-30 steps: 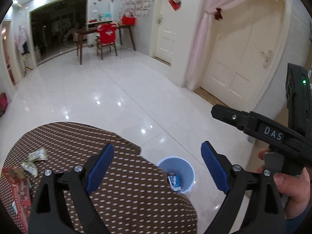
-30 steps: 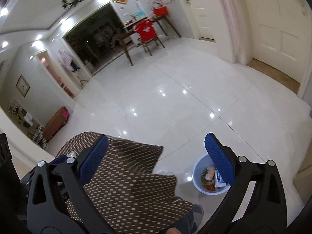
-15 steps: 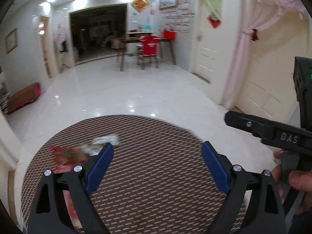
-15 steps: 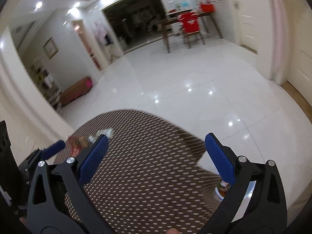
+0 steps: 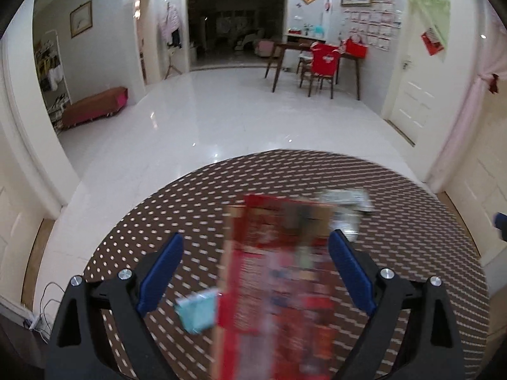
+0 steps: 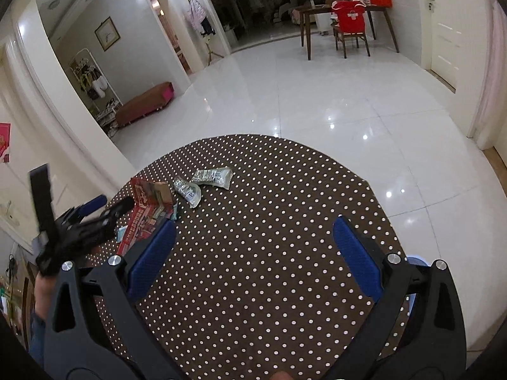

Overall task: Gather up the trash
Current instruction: 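Grasp the red printed box with the left tool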

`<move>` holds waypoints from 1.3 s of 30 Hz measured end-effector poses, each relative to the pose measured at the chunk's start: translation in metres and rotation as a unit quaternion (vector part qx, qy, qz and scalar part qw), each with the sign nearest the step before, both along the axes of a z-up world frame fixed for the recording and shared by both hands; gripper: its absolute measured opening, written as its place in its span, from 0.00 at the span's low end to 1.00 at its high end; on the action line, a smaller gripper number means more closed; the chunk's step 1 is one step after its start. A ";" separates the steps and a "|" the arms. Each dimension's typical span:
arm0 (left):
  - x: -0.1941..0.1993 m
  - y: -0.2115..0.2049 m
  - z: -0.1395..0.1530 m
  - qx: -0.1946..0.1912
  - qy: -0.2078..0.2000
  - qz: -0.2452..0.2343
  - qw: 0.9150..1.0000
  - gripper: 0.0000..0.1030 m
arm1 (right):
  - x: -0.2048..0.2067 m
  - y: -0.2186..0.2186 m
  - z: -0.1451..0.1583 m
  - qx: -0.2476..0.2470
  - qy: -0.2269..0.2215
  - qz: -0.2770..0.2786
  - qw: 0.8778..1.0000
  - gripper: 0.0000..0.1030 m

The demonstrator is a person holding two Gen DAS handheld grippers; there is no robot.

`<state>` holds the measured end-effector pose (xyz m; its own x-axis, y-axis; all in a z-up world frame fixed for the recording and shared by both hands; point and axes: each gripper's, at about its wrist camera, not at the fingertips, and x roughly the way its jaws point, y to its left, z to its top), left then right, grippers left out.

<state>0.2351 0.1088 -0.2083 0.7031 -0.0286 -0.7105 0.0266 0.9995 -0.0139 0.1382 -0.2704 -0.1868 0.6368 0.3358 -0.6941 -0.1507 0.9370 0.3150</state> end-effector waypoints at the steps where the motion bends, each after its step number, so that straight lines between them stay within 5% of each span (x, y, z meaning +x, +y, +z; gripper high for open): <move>1: 0.007 0.009 -0.006 0.002 0.007 0.003 1.000 0.88 | 0.001 0.002 -0.002 -0.003 0.003 0.000 1.000 0.94; 9: 0.039 0.015 -0.029 -0.011 0.026 -0.094 0.995 0.87 | 0.016 0.012 -0.013 -0.010 0.020 0.006 1.000 0.94; 10: 0.041 0.014 -0.028 -0.019 0.028 -0.104 0.994 0.82 | 0.018 0.015 -0.013 -0.011 0.020 0.008 1.000 0.94; 12: 0.050 0.011 -0.031 -0.045 0.046 -0.128 0.990 0.40 | 0.020 0.019 -0.013 -0.013 0.021 0.014 1.000 0.94; 15: 0.049 0.005 -0.038 -0.062 0.060 -0.141 0.986 0.18 | 0.023 0.026 -0.015 -0.015 0.023 0.020 0.999 0.94; 18: 0.050 0.003 -0.043 -0.086 0.066 -0.150 0.983 0.06 | 0.025 0.027 -0.016 -0.014 0.026 0.024 0.999 0.94; 25: 0.037 -0.008 -0.042 -0.075 0.042 -0.149 0.985 0.05 | 0.026 0.034 -0.021 -0.011 0.030 0.027 0.999 0.94; 29: 0.041 -0.008 -0.045 -0.066 0.035 -0.127 0.989 0.36 | 0.023 0.035 -0.023 -0.011 0.031 0.027 0.999 0.94; 31: 0.046 -0.010 -0.044 -0.059 0.029 -0.123 0.990 0.37 | 0.021 0.034 -0.024 -0.010 0.030 0.025 0.999 0.94; 32: 0.050 -0.011 -0.046 -0.066 0.034 -0.127 0.989 0.35 | 0.021 0.033 -0.024 -0.010 0.029 0.024 0.999 0.94; 34: 0.056 -0.012 -0.047 -0.083 0.040 -0.134 0.987 0.13 | 0.019 0.030 -0.024 -0.011 0.029 0.021 0.999 0.94; 39: 0.047 -0.018 -0.041 -0.109 0.031 -0.153 0.982 0.01 | 0.019 0.025 -0.023 -0.010 0.028 0.016 0.999 0.94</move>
<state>0.2826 0.0913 -0.2489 0.5941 -0.3871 -0.7051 0.3173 0.9183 -0.2367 0.1569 -0.2455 -0.2097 0.5854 0.3414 -0.7354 -0.1630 0.9381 0.3057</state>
